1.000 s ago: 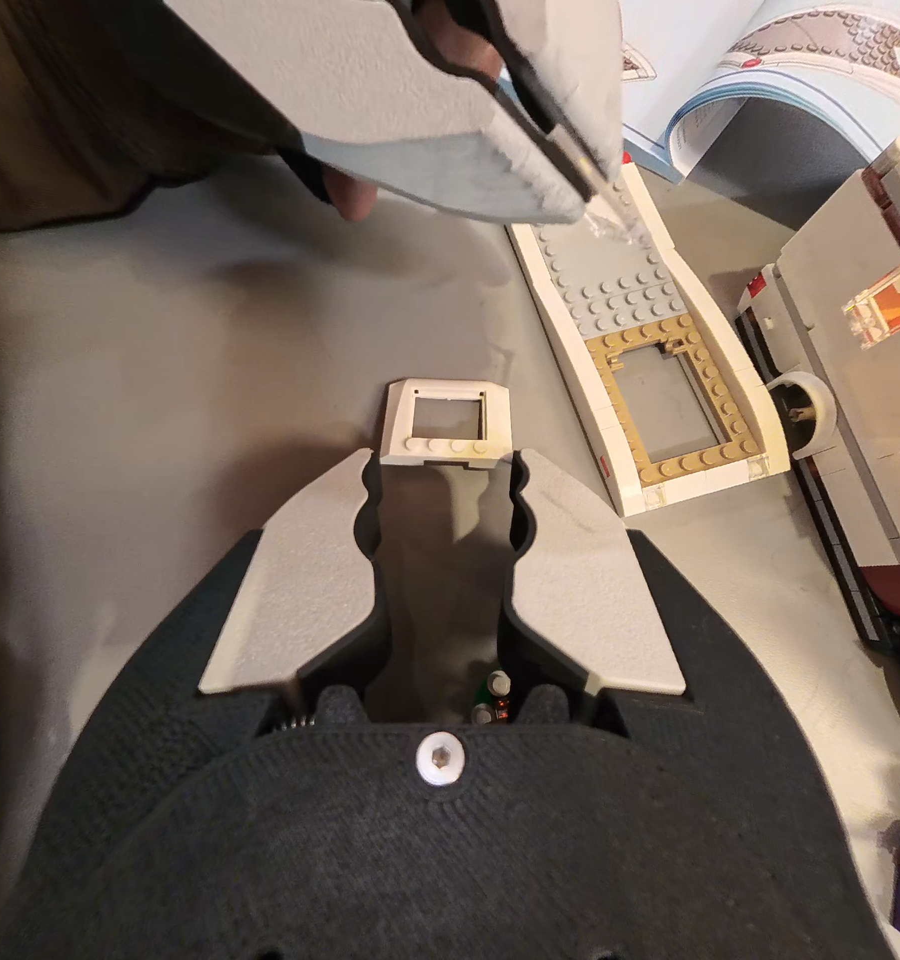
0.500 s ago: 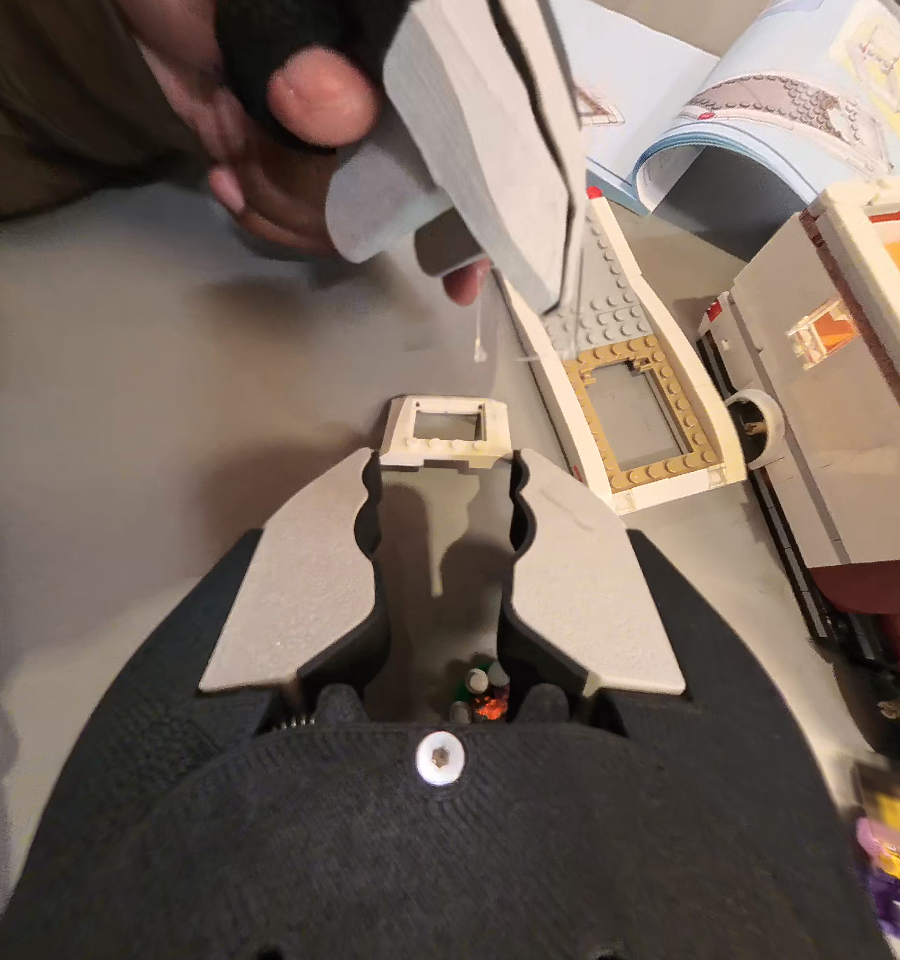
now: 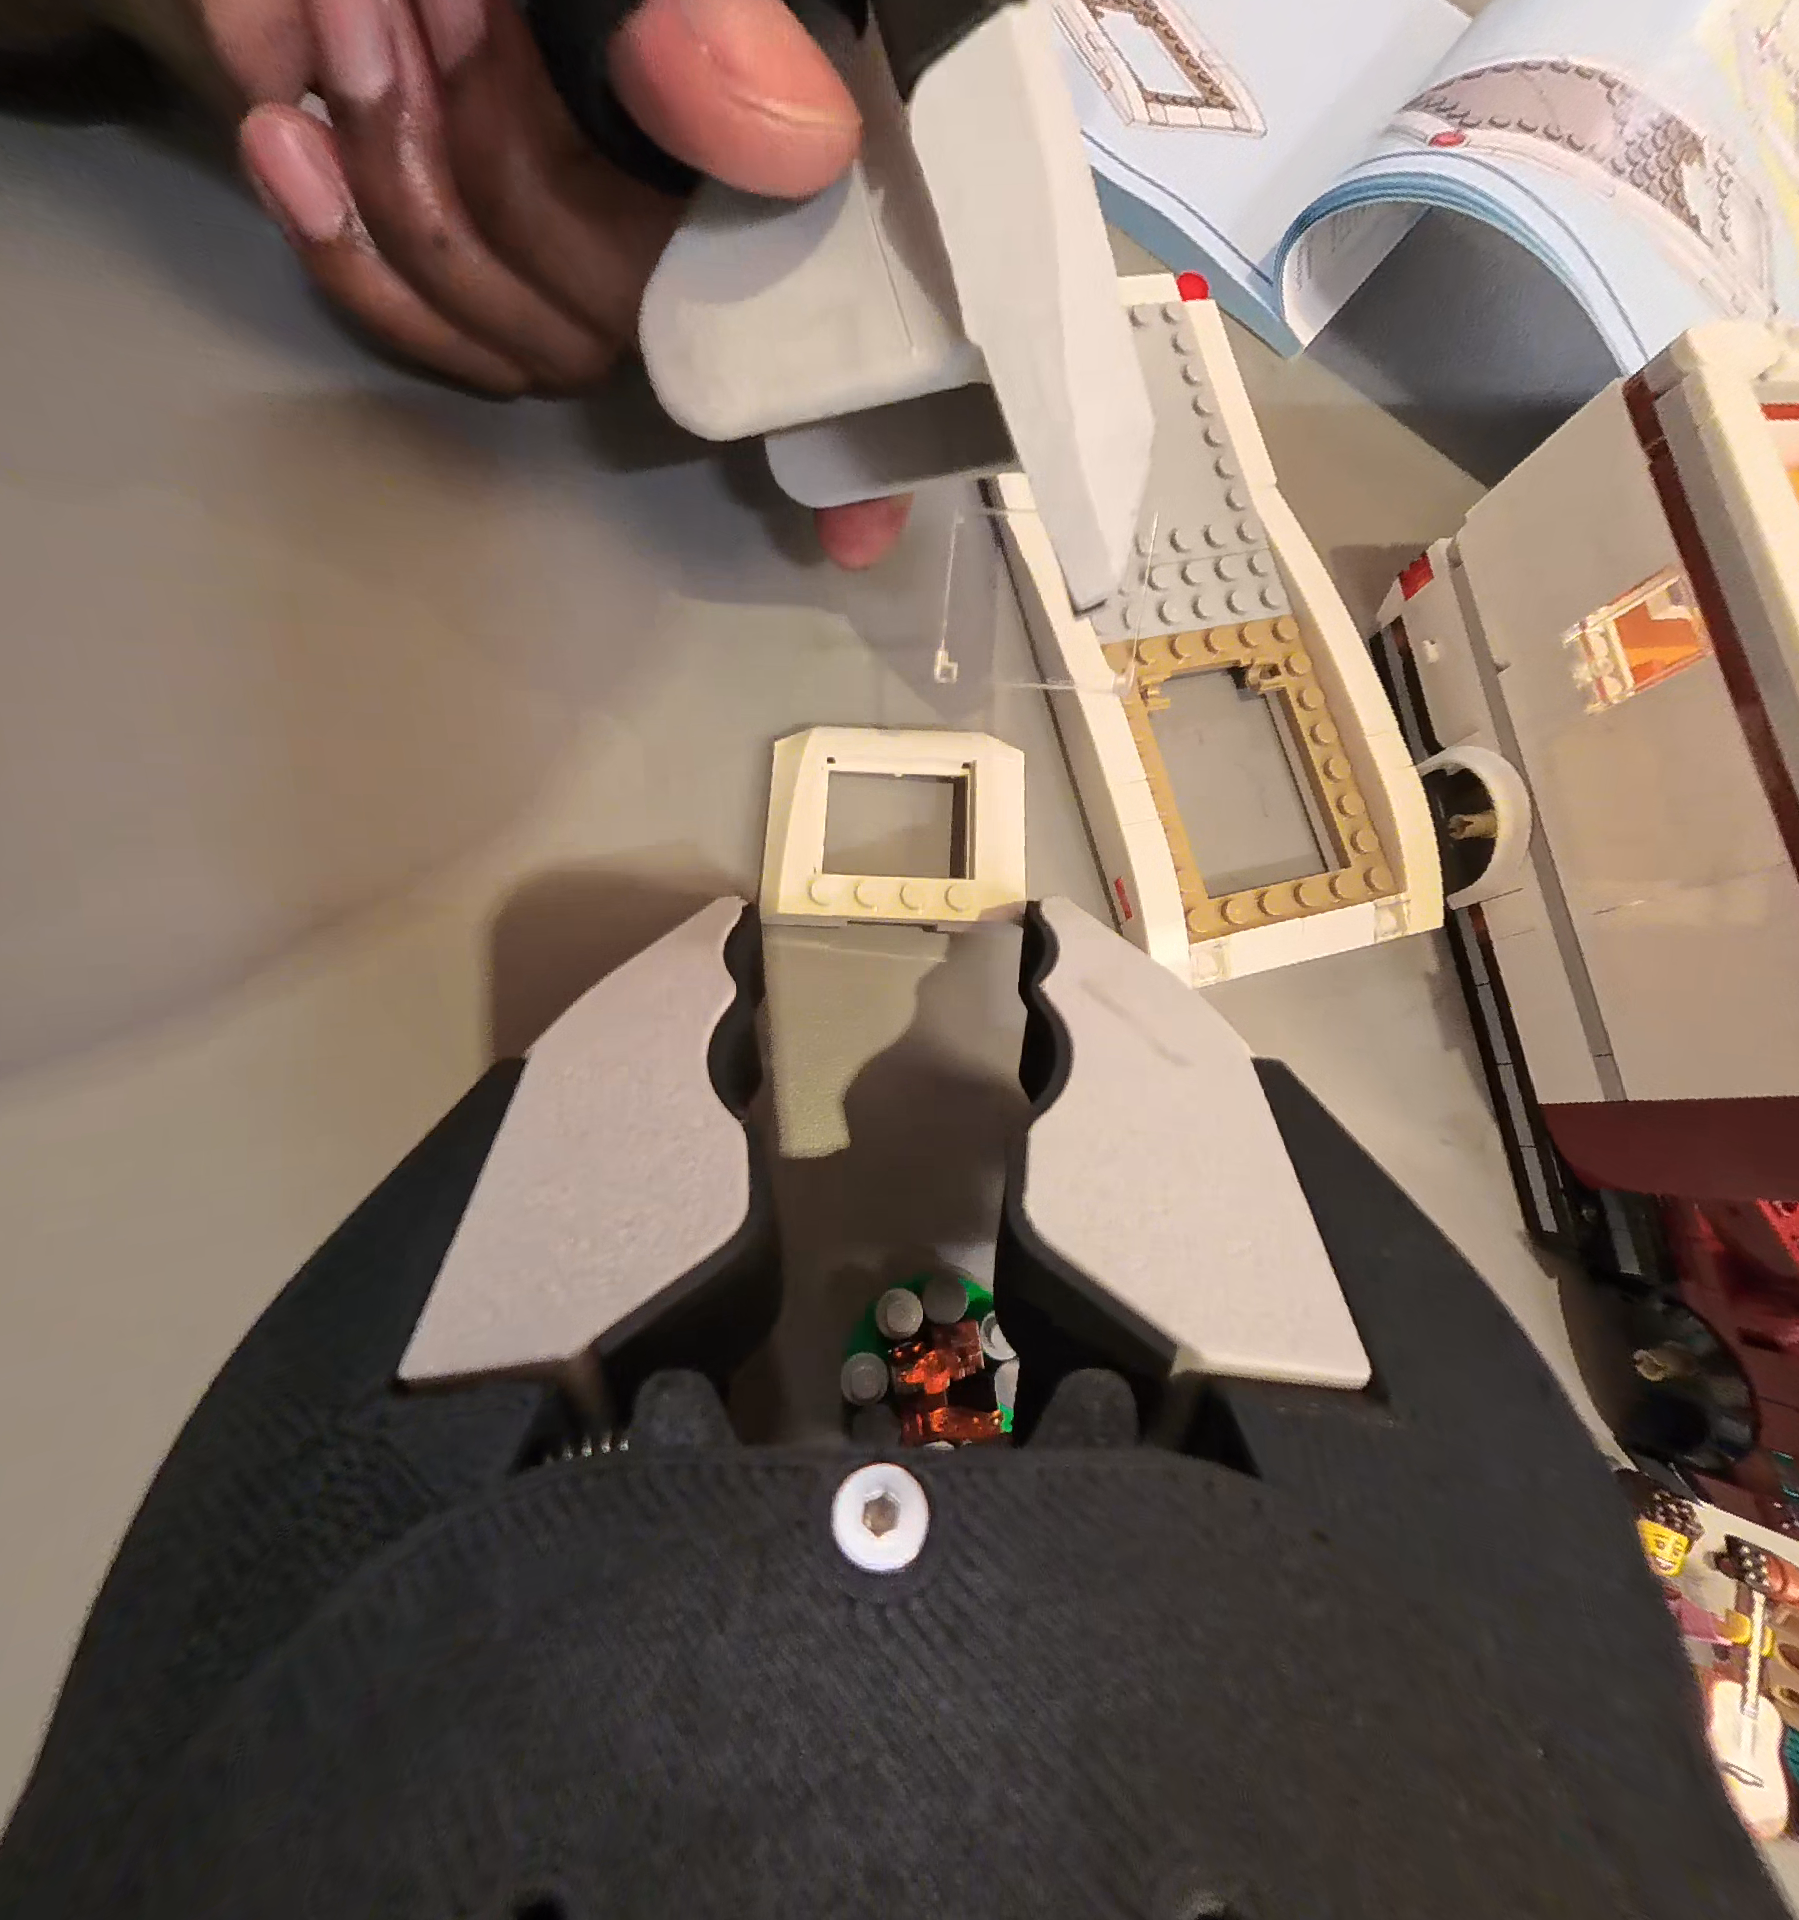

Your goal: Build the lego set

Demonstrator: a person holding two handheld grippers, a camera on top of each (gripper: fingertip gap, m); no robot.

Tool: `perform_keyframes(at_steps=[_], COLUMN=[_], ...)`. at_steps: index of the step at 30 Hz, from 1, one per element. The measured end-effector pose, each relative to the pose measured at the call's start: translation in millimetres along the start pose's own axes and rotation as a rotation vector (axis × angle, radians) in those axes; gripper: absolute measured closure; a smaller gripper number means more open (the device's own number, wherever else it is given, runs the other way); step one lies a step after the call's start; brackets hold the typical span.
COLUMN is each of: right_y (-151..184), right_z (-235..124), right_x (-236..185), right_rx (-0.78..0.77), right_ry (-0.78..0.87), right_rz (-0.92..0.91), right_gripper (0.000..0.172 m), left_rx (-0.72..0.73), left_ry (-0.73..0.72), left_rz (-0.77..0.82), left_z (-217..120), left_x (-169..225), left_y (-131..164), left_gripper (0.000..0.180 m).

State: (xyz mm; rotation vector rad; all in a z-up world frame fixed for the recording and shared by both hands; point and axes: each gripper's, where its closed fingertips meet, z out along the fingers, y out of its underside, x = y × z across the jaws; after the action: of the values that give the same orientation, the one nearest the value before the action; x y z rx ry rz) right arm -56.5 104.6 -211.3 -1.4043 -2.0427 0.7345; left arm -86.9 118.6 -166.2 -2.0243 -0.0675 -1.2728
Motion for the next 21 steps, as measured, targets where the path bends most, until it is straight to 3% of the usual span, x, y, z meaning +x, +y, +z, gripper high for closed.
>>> perform_keyframes(at_steps=[21], right_y=[1.9], right_z=[-0.7], right_x=[-5.3], right_rx=[-0.002], right_ry=[-0.067], right_rz=[0.024], right_gripper=[0.119], left_rx=[0.003], left_ry=[0.02], left_rz=[-0.015], left_z=[2.0], left_x=[2.6], left_y=[0.6], left_gripper=[0.179])
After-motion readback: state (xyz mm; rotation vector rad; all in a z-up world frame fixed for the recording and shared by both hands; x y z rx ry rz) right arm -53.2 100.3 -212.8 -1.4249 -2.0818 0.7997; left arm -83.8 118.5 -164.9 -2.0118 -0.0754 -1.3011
